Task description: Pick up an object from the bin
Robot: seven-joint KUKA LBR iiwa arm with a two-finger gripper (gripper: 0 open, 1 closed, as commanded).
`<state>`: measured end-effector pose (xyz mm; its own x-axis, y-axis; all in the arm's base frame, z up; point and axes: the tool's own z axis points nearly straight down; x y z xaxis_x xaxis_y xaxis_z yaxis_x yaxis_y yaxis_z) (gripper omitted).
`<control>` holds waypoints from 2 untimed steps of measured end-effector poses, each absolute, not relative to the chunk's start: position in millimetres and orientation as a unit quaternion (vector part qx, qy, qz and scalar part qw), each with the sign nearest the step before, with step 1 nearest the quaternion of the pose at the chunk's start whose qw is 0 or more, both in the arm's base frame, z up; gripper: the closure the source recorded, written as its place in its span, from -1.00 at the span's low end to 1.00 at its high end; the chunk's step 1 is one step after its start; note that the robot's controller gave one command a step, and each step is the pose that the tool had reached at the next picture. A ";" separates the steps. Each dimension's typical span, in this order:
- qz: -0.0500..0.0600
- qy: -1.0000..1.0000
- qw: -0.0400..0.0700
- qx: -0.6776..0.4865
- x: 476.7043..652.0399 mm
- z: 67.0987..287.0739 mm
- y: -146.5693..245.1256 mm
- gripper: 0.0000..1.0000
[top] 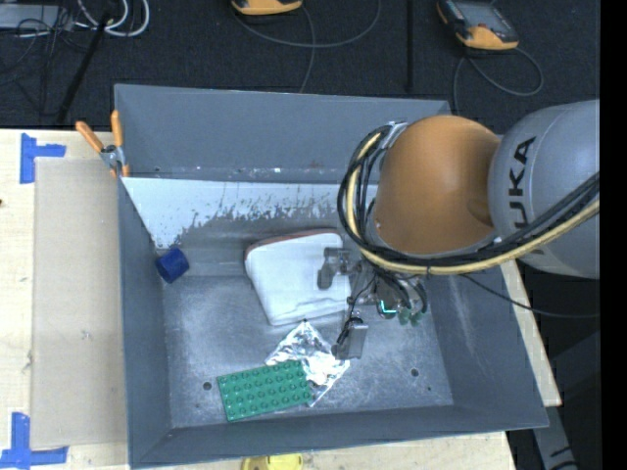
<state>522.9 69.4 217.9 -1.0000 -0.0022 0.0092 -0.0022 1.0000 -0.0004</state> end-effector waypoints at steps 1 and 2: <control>-0.001 -0.997 -0.008 0.083 480.1 69.7 70.7 -1.00; -0.001 -0.984 -0.002 0.178 471.5 100.4 122.6 -1.00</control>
Offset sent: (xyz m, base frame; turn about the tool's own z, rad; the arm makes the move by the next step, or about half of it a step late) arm -0.0474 0.0016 -0.1479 -0.1697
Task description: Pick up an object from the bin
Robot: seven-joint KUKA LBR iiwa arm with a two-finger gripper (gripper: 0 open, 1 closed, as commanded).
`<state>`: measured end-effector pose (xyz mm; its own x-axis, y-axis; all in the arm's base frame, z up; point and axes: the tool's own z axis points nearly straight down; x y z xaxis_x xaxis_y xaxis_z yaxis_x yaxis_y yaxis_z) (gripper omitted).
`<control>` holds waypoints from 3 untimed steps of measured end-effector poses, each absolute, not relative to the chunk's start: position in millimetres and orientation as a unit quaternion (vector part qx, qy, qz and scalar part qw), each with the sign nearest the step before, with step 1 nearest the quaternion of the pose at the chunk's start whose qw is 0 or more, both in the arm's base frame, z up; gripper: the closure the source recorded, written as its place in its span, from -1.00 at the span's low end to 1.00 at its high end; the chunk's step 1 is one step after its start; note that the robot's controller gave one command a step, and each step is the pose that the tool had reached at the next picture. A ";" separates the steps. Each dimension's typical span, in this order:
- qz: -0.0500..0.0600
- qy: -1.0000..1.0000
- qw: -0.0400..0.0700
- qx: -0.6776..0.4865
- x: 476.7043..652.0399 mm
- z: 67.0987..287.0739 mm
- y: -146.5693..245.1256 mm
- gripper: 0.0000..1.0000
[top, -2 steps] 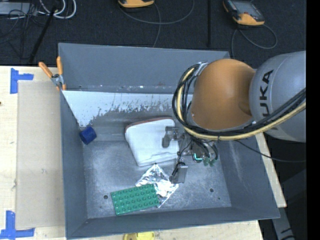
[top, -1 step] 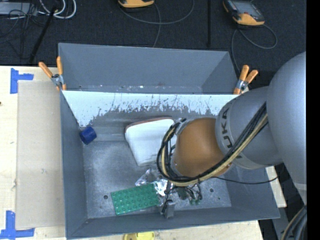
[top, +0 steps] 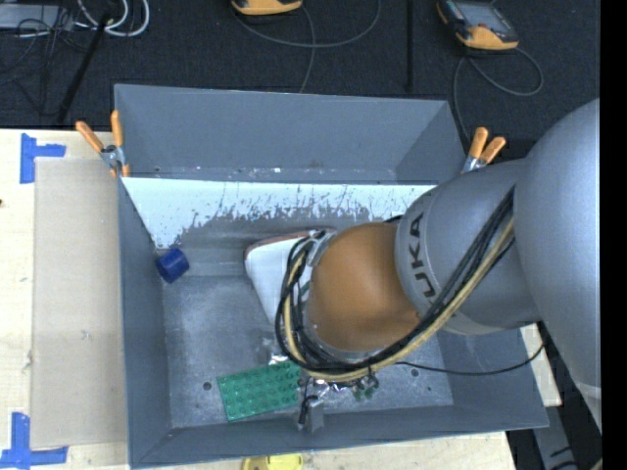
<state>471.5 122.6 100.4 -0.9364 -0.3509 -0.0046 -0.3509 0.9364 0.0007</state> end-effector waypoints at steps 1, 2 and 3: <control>0.000 1.000 -0.001 -0.004 476.1 99.3 120.2 -1.00; 0.001 0.995 0.005 0.096 472.2 70.9 115.0 -1.00; 0.001 0.995 0.005 0.097 473.1 71.0 114.6 -1.00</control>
Offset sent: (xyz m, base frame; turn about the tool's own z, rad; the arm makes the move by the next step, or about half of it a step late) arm 0.0047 -0.0020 -0.0004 0.3485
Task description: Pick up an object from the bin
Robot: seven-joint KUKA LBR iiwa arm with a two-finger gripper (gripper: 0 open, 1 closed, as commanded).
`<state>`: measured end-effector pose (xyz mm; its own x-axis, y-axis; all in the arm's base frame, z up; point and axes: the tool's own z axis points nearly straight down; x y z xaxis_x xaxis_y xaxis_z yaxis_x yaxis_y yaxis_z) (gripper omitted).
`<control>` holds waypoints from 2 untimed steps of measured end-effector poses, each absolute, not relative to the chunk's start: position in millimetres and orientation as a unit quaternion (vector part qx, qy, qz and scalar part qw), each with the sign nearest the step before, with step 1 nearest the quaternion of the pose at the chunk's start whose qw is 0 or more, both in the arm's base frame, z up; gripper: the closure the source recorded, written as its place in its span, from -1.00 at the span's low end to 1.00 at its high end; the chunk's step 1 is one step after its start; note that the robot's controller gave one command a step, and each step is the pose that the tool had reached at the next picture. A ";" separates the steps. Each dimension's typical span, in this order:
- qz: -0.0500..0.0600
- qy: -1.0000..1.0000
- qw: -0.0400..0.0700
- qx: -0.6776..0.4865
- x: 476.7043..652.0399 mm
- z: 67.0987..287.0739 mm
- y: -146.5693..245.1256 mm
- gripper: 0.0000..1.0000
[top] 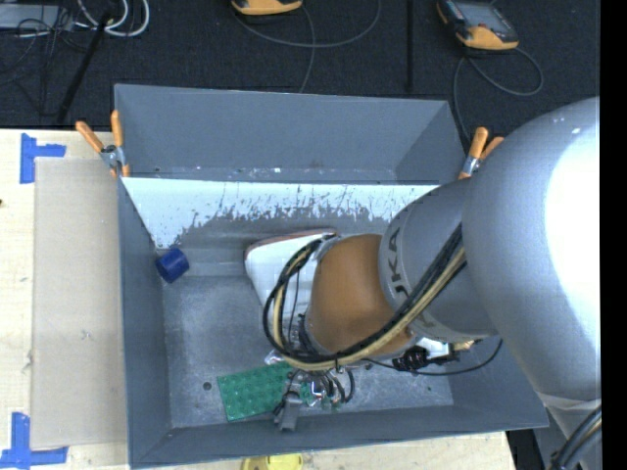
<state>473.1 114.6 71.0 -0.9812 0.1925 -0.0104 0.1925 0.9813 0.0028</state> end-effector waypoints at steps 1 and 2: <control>0.002 0.995 0.007 0.097 474.4 72.4 114.7 1.00; 0.000 0.995 0.000 0.098 474.8 98.3 113.6 1.00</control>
Offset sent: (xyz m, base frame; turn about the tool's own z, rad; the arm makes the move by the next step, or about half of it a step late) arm 0.0000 0.0000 0.0000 0.0000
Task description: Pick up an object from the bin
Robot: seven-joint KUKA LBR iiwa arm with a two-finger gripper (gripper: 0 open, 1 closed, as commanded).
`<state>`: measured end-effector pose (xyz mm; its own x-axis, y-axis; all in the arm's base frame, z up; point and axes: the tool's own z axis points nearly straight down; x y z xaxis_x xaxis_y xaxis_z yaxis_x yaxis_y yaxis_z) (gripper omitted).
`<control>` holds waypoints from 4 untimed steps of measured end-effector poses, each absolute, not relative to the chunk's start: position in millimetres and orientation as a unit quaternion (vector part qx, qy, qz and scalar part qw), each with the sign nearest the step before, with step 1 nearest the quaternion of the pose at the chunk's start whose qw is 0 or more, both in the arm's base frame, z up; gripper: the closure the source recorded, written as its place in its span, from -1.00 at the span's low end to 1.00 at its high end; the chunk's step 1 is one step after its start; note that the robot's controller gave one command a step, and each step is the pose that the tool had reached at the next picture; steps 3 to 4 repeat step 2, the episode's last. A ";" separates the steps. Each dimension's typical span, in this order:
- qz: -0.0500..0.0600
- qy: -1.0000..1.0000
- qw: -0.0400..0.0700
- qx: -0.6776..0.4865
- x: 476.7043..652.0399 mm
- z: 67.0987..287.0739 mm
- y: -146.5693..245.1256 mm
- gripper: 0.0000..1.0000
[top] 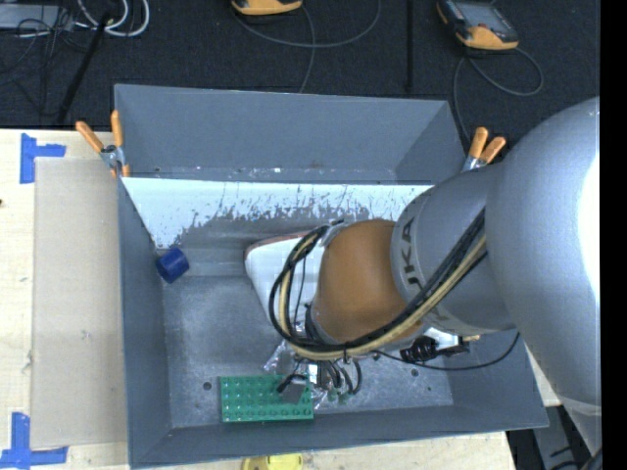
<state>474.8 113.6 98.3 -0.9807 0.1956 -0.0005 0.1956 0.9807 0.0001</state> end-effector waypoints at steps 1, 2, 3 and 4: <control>0.000 0.995 0.000 0.098 475.2 120.5 112.7 1.00; 0.000 0.995 0.000 0.098 475.5 143.5 112.0 1.00; 0.000 0.995 0.000 0.098 475.5 143.5 112.0 1.00; 0.000 0.995 0.000 0.098 475.5 143.5 112.0 1.00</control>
Offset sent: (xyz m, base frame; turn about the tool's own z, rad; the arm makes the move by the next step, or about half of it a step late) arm 0.0000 0.0001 0.0220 0.0000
